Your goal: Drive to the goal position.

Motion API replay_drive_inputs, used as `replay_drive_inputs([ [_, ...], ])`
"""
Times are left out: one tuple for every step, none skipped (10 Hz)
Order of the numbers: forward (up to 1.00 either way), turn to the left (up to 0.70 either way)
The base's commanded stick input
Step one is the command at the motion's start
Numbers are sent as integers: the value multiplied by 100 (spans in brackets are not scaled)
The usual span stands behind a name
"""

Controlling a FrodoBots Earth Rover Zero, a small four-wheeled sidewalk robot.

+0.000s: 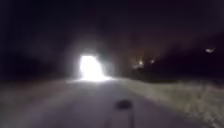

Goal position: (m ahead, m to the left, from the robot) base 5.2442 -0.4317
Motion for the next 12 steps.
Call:
replay_drive_inputs([
  [100, 18],
  [100, 18],
  [100, 18],
  [100, 18],
  [100, 18],
  [100, 17],
  [100, 16],
  [100, 14],
  [100, 12],
  [100, 10],
  [100, 8],
  [100, 10],
])
